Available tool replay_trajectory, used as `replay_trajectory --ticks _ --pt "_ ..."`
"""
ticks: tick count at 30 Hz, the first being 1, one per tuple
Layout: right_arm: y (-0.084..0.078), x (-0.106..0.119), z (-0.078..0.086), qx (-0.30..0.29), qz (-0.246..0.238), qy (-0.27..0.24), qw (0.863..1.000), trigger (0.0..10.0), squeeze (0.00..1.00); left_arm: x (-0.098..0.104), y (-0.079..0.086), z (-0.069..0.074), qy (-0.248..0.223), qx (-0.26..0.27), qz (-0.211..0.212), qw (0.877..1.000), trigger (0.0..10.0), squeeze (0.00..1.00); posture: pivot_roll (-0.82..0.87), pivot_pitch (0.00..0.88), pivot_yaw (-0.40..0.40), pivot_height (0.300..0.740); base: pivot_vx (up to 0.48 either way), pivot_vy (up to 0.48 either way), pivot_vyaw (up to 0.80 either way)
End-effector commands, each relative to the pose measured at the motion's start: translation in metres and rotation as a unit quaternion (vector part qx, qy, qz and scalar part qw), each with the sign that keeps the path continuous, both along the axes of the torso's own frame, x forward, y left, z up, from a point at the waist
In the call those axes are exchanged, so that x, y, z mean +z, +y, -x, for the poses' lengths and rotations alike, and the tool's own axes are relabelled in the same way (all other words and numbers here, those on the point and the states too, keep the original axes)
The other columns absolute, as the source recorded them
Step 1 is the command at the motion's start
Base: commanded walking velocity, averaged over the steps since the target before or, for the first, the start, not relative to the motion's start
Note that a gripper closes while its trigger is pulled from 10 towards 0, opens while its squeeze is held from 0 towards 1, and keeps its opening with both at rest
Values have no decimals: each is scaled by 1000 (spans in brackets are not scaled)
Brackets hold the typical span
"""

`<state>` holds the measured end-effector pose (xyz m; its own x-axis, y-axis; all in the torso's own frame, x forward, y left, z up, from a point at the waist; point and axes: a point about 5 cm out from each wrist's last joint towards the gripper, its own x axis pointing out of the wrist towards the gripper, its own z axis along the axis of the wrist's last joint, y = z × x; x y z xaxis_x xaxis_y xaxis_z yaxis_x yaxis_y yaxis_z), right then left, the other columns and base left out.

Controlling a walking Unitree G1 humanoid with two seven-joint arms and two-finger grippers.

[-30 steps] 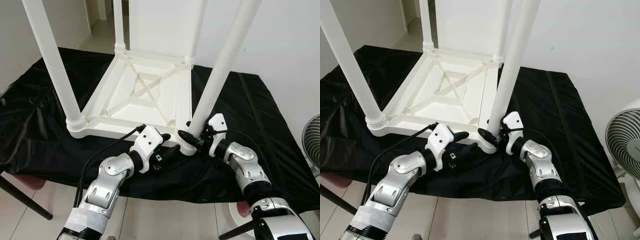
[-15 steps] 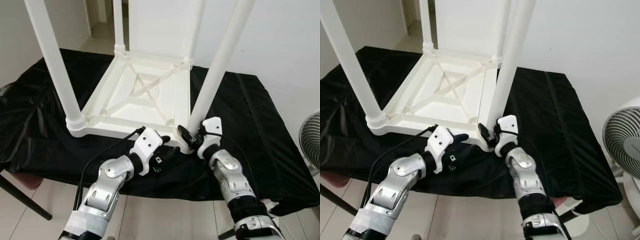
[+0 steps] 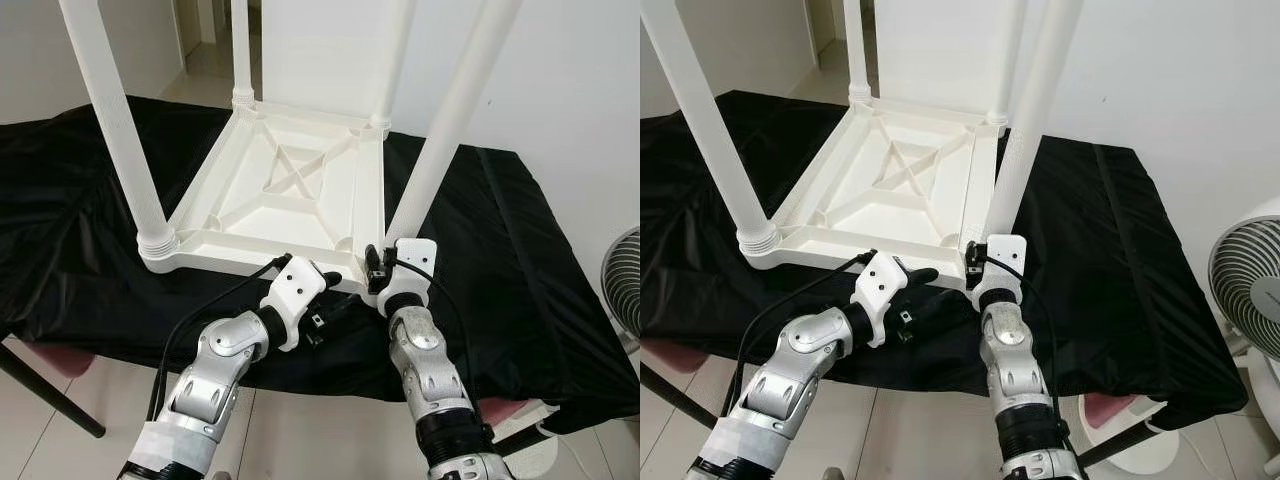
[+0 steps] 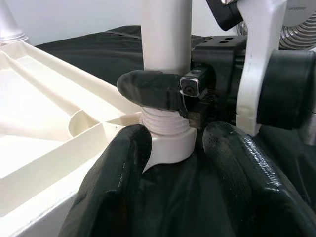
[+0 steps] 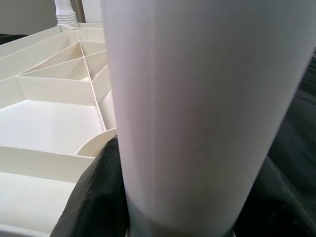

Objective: Building children table

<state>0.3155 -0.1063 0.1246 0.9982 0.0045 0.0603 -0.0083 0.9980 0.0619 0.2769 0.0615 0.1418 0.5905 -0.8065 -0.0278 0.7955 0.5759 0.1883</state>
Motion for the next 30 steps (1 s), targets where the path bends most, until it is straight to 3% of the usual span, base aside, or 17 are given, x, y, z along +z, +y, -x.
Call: replay_trajectory --ticks 1,5,6,7,15,18,19,20,21,26,30 --pt "-7 -11 1 -6 10 33 999 10000 0 -1 -1 0 4 17 2 1000 10000 0 111 29 -58 740 0 0 0" --pt "-4 -12 1 7 12 43 999 10000 0 0 -1 -1 3 18 1 1000 10000 0 115 25 -58 740 0 0 0" --pt "-4 -12 0 11 9 44 999 10000 204 0 0 -2 2 20 2 1000 10000 0 116 24 -58 740 0 0 0" --pt "-4 -12 0 30 2 42 999 10000 1000 1 0 -2 2 21 3 1000 10000 0 116 22 -57 740 0 0 0" --pt "-9 -6 -2 74 -1 30 997 10000 1000 -1 -1 0 3 16 2 1000 10000 0 111 20 -55 740 0 0 0" --pt "-26 0 -5 152 11 25 988 10000 1000 0 -2 -1 3 14 2 1000 10000 0 104 16 -52 740 0 0 0" --pt "-26 0 -5 152 11 25 988 10000 1000 0 -2 -1 3 14 2 1000 10000 0 104 16 -52 740 0 0 0" --pt "-35 3 -6 203 35 22 978 10000 992 0 -3 -2 2 12 2 1000 10000 0 102 15 -50 740 0 0 0" --pt "-41 5 -6 243 52 25 968 10000 0 1 -3 -2 2 11 2 1000 10000 0 100 14 -47 740 0 0 0" --pt "-48 6 -8 324 100 33 940 10000 0 1 -3 -3 1 9 1 1000 10000 0 101 13 -43 740 0 0 0" --pt "-50 7 -15 340 115 32 933 10000 0 2 -4 -4 0 8 1 1000 10000 0 103 12 -43 740 0 0 0"
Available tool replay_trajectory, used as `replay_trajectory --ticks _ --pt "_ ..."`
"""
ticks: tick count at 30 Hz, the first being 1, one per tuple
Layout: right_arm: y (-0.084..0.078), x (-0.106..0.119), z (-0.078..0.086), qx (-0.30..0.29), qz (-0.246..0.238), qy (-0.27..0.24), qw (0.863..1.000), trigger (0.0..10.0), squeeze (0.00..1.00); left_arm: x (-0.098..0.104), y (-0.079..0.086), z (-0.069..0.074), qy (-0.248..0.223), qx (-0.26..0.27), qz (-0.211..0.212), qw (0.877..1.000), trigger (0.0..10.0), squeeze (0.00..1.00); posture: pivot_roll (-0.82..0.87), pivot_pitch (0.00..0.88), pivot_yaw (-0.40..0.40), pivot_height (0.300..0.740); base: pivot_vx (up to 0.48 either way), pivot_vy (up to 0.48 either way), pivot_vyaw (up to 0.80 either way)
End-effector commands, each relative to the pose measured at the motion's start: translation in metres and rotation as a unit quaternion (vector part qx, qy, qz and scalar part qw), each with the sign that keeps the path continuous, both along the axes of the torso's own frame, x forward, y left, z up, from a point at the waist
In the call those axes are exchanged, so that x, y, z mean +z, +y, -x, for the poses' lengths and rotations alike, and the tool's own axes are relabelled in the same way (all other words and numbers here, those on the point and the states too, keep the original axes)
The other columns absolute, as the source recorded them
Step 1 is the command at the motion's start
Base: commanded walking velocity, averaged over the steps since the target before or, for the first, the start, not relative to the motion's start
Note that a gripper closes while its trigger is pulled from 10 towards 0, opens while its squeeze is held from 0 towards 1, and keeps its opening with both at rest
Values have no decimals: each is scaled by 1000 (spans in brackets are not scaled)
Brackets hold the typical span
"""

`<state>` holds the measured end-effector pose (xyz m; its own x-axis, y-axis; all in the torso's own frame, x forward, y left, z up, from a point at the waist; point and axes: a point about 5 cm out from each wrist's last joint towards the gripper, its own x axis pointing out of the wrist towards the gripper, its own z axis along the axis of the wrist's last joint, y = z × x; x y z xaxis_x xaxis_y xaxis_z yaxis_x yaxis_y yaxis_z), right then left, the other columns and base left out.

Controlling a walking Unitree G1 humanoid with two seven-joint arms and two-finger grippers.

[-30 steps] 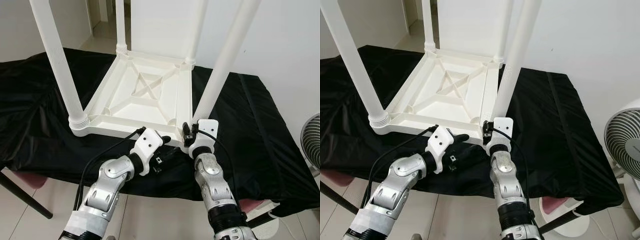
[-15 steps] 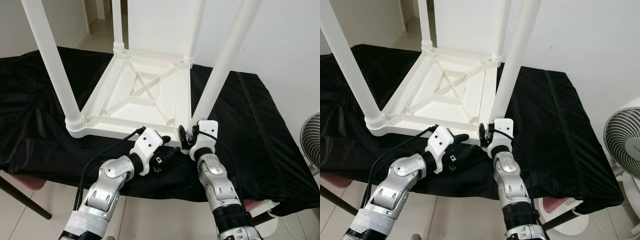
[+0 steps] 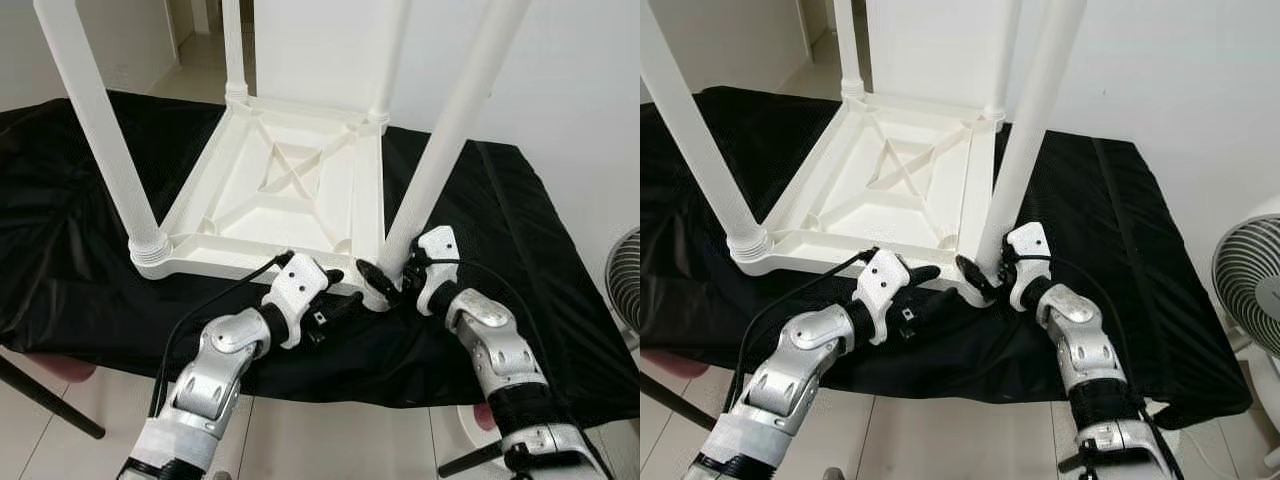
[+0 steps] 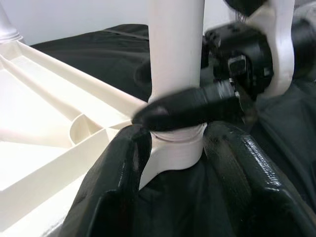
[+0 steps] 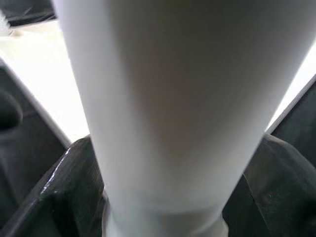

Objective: Building children table

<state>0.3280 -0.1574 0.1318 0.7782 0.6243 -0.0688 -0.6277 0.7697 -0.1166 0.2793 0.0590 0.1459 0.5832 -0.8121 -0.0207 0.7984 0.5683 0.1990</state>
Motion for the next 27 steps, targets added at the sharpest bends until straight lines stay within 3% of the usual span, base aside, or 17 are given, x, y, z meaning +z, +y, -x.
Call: replay_trajectory --ticks 1,5,6,10,11,25,26,27 --pt "1 0 -3 14 9 -1 1000 10000 0 -2 -1 -1 6 13 2 1000 10000 0 103 12 -43 740 0 0 0" --pt "4 -2 -11 55 25 8 998 10000 0 -2 -1 -1 6 14 2 1000 10000 0 110 12 -47 740 0 0 0" --pt "5 -2 -13 58 25 7 998 7255 0 -2 -1 -1 6 16 2 1000 10000 0 120 10 -51 740 0 0 0" --pt "5 -2 -15 60 25 6 998 7255 0 -2 -1 -1 6 17 3 1000 10000 0 120 10 -51 740 0 0 0" --pt "7 1 -16 70 17 -1 997 0 0 -1 0 -1 5 19 3 1000 10000 0 130 10 -54 740 0 0 0" --pt "5 -3 -15 67 11 -9 998 0 0 -1 1 -1 4 20 1 1000 10000 0 123 10 -45 740 0 0 0" --pt "4 -5 -14 57 11 -8 998 10000 0 -1 1 -1 4 19 1 1000 10000 0 121 11 -43 740 0 0 0" --pt "4 -5 -14 57 11 -8 998 10000 0 -1 1 -1 4 19 1 1000 10000 0 121 11 -43 740 0 0 0"
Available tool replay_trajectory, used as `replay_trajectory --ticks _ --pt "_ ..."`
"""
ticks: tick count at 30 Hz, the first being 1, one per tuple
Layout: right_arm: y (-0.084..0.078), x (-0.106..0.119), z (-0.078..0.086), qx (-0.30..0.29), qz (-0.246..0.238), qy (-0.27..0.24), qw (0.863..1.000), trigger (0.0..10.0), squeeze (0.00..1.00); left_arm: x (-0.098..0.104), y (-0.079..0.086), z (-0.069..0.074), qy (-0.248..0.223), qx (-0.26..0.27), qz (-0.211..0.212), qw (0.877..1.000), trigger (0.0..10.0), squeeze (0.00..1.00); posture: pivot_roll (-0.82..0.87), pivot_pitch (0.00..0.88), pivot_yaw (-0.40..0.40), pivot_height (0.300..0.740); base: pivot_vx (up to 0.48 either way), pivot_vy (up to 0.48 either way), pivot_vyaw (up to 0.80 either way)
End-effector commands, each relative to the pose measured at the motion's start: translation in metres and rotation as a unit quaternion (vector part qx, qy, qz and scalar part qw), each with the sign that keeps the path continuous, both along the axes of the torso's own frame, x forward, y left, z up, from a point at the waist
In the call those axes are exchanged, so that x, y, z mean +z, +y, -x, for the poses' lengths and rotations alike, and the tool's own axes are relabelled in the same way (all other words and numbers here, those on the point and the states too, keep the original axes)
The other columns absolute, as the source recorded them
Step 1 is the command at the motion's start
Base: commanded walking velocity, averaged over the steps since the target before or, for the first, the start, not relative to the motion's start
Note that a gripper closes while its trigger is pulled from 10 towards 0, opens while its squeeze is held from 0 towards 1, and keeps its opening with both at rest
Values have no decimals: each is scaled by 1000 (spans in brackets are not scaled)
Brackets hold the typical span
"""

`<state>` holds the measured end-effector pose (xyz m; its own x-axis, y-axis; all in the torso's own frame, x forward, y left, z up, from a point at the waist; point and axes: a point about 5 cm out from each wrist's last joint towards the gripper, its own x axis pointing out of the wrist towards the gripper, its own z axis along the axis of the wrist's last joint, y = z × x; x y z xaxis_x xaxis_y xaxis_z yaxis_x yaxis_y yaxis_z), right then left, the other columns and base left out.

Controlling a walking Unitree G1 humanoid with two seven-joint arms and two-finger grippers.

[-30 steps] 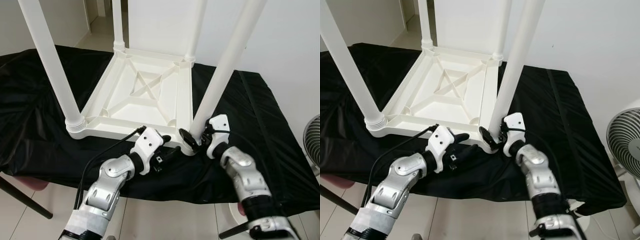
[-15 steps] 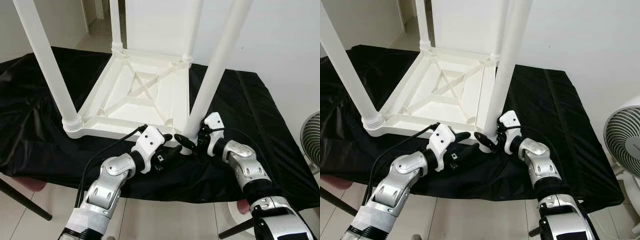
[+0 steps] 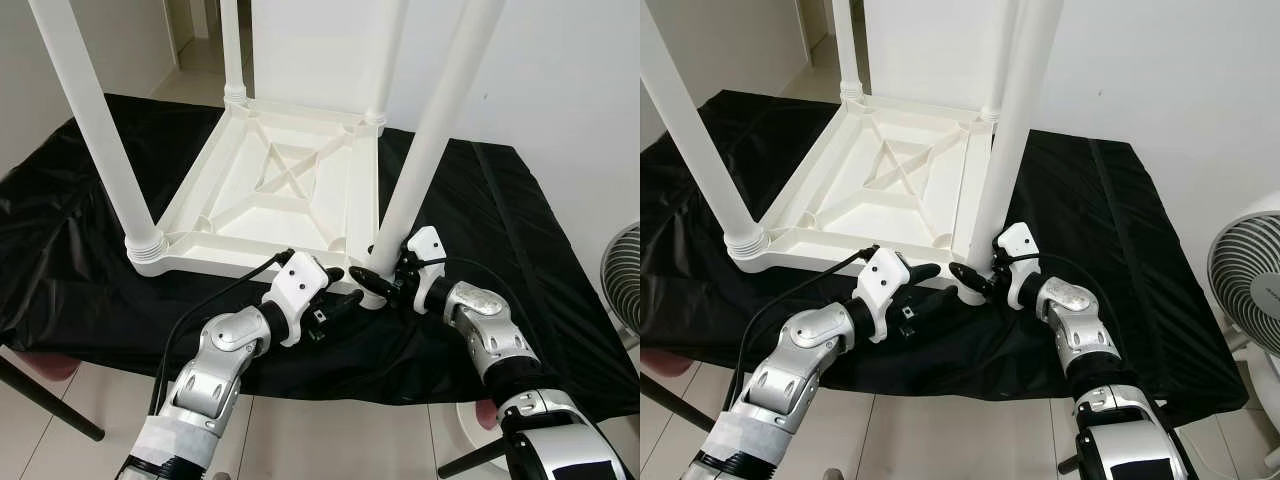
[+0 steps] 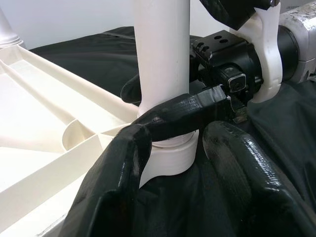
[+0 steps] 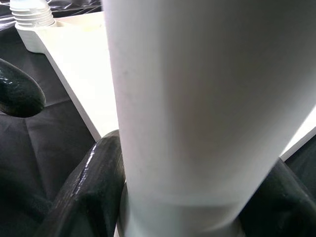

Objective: Building children table

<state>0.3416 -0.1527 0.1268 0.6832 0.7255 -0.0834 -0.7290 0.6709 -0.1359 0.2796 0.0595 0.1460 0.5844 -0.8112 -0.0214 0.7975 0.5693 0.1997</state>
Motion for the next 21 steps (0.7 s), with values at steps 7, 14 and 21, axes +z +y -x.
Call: replay_trajectory --ticks 7,14,21 --pt "-1 -3 -1 -61 -19 -3 998 10000 0 -2 -1 0 6 15 2 1000 10000 0 117 20 -46 740 0 0 0" --pt "25 -14 11 -166 -64 1 984 10000 0 -5 -3 4 12 12 3 1000 10000 0 109 25 -46 740 0 0 0" --pt "30 -15 11 -258 -100 -3 961 10000 0 -6 -3 5 13 8 2 1000 10000 0 109 23 -51 740 0 0 0"
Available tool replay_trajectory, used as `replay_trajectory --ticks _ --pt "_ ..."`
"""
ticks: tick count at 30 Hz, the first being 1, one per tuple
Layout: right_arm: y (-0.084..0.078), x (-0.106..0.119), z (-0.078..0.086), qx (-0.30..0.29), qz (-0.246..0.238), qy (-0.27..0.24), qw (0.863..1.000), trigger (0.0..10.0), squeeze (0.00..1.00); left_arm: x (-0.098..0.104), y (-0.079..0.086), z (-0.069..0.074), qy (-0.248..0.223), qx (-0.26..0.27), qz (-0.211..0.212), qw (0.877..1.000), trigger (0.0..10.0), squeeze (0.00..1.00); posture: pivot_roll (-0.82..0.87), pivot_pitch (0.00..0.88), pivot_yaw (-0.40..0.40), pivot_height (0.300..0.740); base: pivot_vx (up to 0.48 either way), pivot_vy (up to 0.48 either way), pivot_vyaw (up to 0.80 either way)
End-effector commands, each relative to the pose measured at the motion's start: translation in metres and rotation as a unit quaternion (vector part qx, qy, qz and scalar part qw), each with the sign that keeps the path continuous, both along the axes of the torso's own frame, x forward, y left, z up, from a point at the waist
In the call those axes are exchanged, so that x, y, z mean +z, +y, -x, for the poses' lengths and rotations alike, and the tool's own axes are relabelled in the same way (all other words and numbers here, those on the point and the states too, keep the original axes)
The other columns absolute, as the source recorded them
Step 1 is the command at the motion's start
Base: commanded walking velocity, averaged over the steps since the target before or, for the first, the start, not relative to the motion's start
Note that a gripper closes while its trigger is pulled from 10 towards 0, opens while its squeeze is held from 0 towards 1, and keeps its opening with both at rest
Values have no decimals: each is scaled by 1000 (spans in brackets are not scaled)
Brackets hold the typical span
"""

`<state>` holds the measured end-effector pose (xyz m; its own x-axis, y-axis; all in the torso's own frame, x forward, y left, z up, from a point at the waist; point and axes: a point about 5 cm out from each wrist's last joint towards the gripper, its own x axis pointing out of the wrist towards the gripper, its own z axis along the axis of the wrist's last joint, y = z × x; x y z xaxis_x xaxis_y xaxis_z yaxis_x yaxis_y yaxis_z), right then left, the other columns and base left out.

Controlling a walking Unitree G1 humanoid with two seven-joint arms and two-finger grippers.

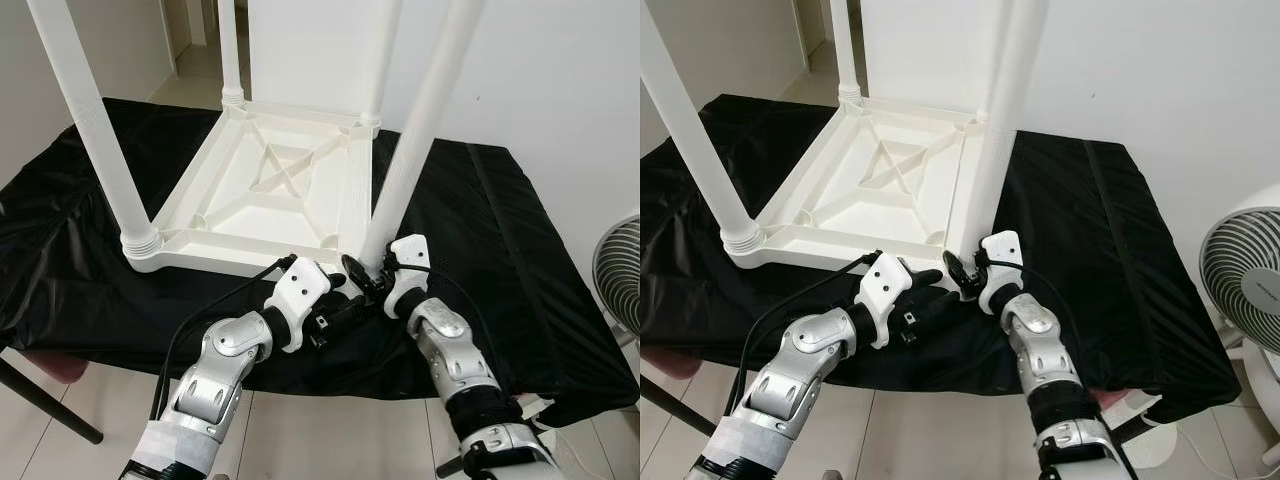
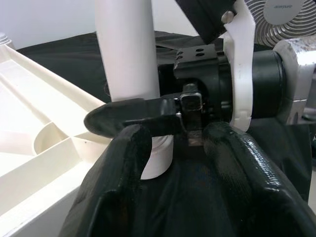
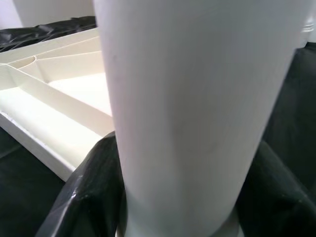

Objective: Building children table

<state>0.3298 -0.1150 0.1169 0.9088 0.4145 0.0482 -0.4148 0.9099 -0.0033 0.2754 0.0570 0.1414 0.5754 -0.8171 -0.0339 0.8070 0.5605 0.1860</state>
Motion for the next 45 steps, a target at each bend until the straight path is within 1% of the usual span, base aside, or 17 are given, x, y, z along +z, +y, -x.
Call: replay_trajectory --ticks 1,2,3,4,8,16,17,26,27,29,31,34,35,36,43,44,45 --pt "-8 -5 -1 -66 -12 16 998 10000 0 -1 -1 1 4 13 3 1000 10000 0 109 23 -51 740 0 0 0" --pt "-5 -10 1 -163 -15 19 986 10000 0 -1 -1 1 4 11 2 1000 10000 0 112 19 -56 740 0 0 0" --pt "-5 -10 1 -163 -15 19 986 10000 0 -1 -1 1 4 11 2 1000 10000 0 112 19 -56 740 0 0 0" --pt "3 -13 6 -200 -10 27 979 10000 0 -1 -2 1 3 11 2 1000 10000 0 118 15 -61 740 0 0 0" --pt "14 -16 10 -184 -23 40 982 10000 0 -1 -2 1 2 12 3 1000 10000 0 120 11 -62 740 0 0 0" --pt "6 -8 10 -184 -14 18 983 10000 0 -1 -2 2 3 11 3 1000 10000 0 119 7 -64 740 0 0 0" --pt "-2 -4 10 -175 -33 2 984 10000 1000 -1 -2 1 2 13 3 1000 10000 0 120 3 -69 740 0 0 0" --pt "-15 0 6 -140 -19 2 990 10000 1000 -1 -3 2 2 13 4 1000 10000 0 120 0 -74 740 0 0 0" --pt "-23 9 5 -46 -16 -10 999 10000 0 -1 -3 2 2 14 4 1000 10000 0 118 0 -73 740 0 0 0" --pt "-26 12 6 -12 -10 -17 1000 10000 0 -1 -3 1 1 14 4 1000 10000 0 118 0 -73 740 0 0 0" --pt "-26 12 6 -12 -10 -17 1000 10000 0 -1 -3 1 1 14 4 1000 10000 0 118 0 -73 740 0 0 0" --pt "-28 18 6 96 40 -32 994 10000 0 0 -3 0 -1 13 3 1000 10000 0 118 0 -69 740 0 0 0" --pt "-28 18 6 96 40 -32 994 10000 0 0 -3 0 -1 13 3 1000 10000 0 118 0 -69 740 0 0 0" --pt "-27 20 4 135 54 -31 989 10000 0 0 -2 -1 -2 13 3 1000 10000 0 122 0 -70 740 0 0 0" --pt "-25 16 -4 197 95 -12 976 10000 0 1 0 -1 -4 18 2 1000 10000 0 143 0 -76 740 0 0 0" --pt "-26 15 -5 206 98 -6 974 3608 0 2 1 -1 -5 20 2 1000 10000 0 147 0 -78 740 0 0 0" --pt "-26 15 -5 206 98 -6 974 3608 0 2 1 -1 -5 20 2 1000 10000 0 147 0 -78 740 0 0 0"
